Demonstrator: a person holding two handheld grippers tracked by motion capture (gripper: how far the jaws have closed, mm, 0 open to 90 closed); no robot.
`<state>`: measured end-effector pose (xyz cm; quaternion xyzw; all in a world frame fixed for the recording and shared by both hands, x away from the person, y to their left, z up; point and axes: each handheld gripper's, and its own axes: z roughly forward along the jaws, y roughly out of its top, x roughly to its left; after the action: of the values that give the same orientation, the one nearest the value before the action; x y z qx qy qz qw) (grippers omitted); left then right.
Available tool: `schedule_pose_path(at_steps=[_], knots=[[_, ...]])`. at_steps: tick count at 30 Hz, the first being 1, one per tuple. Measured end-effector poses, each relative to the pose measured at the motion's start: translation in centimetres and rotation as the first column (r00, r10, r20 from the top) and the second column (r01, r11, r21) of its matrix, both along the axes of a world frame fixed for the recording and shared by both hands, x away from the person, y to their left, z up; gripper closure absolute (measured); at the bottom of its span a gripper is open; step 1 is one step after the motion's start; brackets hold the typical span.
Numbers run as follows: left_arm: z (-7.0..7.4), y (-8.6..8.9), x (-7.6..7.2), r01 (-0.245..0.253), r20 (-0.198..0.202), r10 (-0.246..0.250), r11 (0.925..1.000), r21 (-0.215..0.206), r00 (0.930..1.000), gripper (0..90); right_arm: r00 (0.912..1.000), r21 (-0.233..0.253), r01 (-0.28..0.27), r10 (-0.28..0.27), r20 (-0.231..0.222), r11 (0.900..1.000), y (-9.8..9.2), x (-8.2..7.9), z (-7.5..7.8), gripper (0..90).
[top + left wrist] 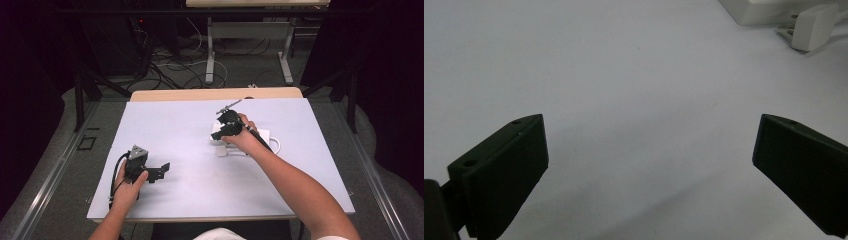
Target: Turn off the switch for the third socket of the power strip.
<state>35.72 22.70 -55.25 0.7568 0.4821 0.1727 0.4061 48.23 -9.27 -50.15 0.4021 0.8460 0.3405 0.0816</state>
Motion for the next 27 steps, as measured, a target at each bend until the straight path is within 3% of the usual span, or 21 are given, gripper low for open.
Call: schedule_pose_path(at_steps=[2, 3, 4, 6, 8, 11, 13, 15, 18, 19, 20, 21, 22, 23, 24, 25, 27], knots=[[0.0, 0.0, 0.0, 0.0, 0.0, 0.0, 1.0, 0.0, 1.0, 1.4, 0.9999, -0.015, -0.01, 0.01, -0.002, 1.0, -0.1, -0.1, 0.2, 45.0], [0.0, 0.0, 0.0, 0.002, 0.004, -0.002, 1.0, 0.001, 1.0, 1.4, 0.9996, -0.006, -0.021, 0.021, 0.02, 1.0, -0.2, -0.1, 0.1, 44.4], [0.0, 0.0, 0.0, 0.001, 0.003, -0.001, 1.0, 0.001, 1.0, 1.4, 0.9995, -0.051, -0.03, 0.03, -0.006, 0.998, -0.4, -0.2, 0.5, 43.7], [0.0, 0.0, 0.0, 0.002, 0.005, -0.002, 1.0, 0.001, 1.0, 1.4, 0.9992, -0.014, -0.026, 0.026, 0.031, 1.0, -0.4, -0.3, 0.2, 43.4], [0.0, 0.0, 0.0, 0.001, 0.005, -0.001, 1.0, 0.0, 1.0, 1.4, 0.9996, -0.042, -0.018, 0.019, 0.023, 0.999, -0.7, -0.4, 0.5, 41.5], [0.1, 0.0, 0.0, 0.006, -0.003, -0.006, 1.0, 0.003, 1.0, 1.4, 0.9998, -0.03, -0.004, 0.005, 0.022, 1.0, -0.9, -0.6, 0.7, 39.1], [0.1, 0.0, 0.0, 0.005, -0.007, -0.005, 1.0, 0.003, 1.0, 1.4, 0.9998, -0.075, -0.017, 0.018, 0.007, 0.997, -1.3, -0.7, 1.2, 37.1], [0.1, 0.0, 0.0, 0.006, -0.006, -0.006, 1.0, 0.002, 1.0, 1.4, 0.9993, -0.051, -0.009, 0.011, 0.036, 0.999, -1.4, -0.9, 1.1, 35.9], [0.1, 0.0, 0.0, 0.005, -0.007, -0.005, 1.0, 0.003, 1.0, 1.4, 0.9992, -0.071, -0.022, 0.024, 0.031, 0.997, -1.7, -1.2, 1.3, 34.7], [0.1, 0.0, -0.1, 0.004, -0.007, -0.004, 1.0, 0.003, 1.0, 1.4, 0.9983, -0.075, -0.031, 0.034, 0.048, 0.997, -1.9, -1.3, 1.3, 33.6], [0.1, 0.0, -0.1, 0.004, -0.007, -0.004, 1.0, 0.002, 1.0, 1.4, 0.9978, -0.103, -0.047, 0.051, 0.042, 0.994, -2.0, -1.4, 1.6, 33.3], [0.1, 0.0, -0.1, 0.005, -0.006, -0.005, 1.0, 0.002, 1.0, 1.4, 0.9971, -0.082, -0.045, 0.05, 0.058, 0.996, -2.0, -1.5, 1.4, 33.0], [0.1, 0.0, -0.1, 0.004, -0.007, -0.004, 1.0, 0.002, 1.0, 1.4, 0.9983, -0.115, -0.048, 0.052, 0.026, 0.992, -2.2, -1.8, 1.8, 32.2], [0.1, 0.0, -0.1, 0.004, -0.007, -0.003, 1.0, 0.003, 1.0, 1.4, 0.9964, -0.11, -0.05, 0.057, 0.062, 0.993, -2.2, -1.8, 1.7, 30.7], [0.1, 0.0, -0.1, 0.004, -0.007, -0.004, 1.0, 0.003, 1.0, 1.4, 0.9962, -0.131, -0.06, 0.068, 0.055, 0.989, -2.4, -2.0, 1.9, 28.7], [0.1, 0.0, -0.1, 0.004, -0.007, -0.004, 1.0, 0.003, 1.0, 1.4, 0.9947, -0.131, -0.053, 0.064, 0.081, 0.99, -2.5, -2.1, 1.8, 27.3], [0.1, 0.0, -0.1, 0.005, -0.004, -0.005, 1.0, 0.002, 1.0, 1.4, 0.9942, -0.134, -0.053, 0.065, 0.085, 0.99, -2.8, -2.4, 1.9, 27.1]])
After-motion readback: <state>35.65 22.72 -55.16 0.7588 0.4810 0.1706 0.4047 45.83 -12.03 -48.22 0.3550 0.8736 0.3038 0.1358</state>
